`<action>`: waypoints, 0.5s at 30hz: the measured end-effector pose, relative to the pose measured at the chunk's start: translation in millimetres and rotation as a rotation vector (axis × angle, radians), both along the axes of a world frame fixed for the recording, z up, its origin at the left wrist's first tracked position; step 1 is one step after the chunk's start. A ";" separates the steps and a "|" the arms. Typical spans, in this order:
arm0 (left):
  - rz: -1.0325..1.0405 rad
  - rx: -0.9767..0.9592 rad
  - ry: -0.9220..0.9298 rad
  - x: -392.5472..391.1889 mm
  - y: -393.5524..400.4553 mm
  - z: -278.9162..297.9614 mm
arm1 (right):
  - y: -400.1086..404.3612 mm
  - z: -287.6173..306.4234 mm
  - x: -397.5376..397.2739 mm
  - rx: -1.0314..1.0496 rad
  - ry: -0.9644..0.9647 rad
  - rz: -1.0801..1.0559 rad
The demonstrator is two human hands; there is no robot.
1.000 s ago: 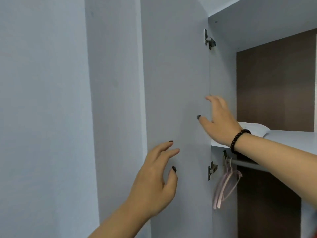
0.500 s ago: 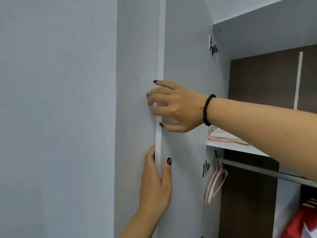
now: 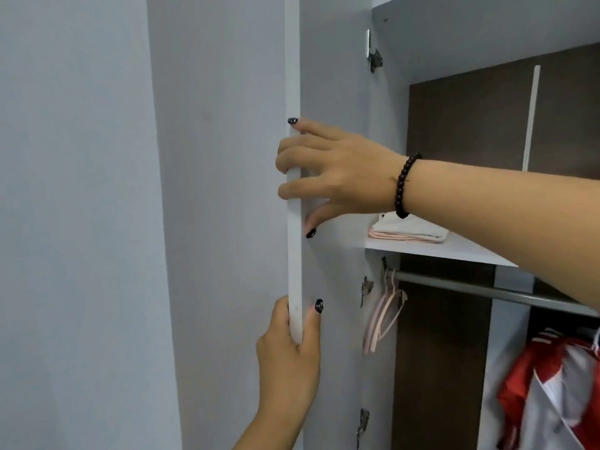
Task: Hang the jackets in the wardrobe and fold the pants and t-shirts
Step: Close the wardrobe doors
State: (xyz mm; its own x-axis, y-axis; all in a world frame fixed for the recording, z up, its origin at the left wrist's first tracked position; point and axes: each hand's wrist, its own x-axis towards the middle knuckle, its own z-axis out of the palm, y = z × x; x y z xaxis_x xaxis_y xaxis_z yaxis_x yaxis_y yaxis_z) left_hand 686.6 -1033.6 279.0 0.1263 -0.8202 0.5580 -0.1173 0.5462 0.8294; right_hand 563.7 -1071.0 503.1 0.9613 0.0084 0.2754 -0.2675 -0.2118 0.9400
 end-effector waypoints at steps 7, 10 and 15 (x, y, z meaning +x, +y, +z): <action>-0.021 -0.067 -0.322 -18.1 9.2 -14.7 | 27.3 -5.3 -53.6 0.030 -0.090 0.005; -0.035 -0.124 -0.450 -27.5 10.1 -18.0 | 38.6 -7.9 -75.3 0.039 -0.105 -0.018; -0.168 -0.172 -0.669 -66.7 16.1 -19.2 | 59.0 -16.0 -116.3 0.064 -0.174 -0.063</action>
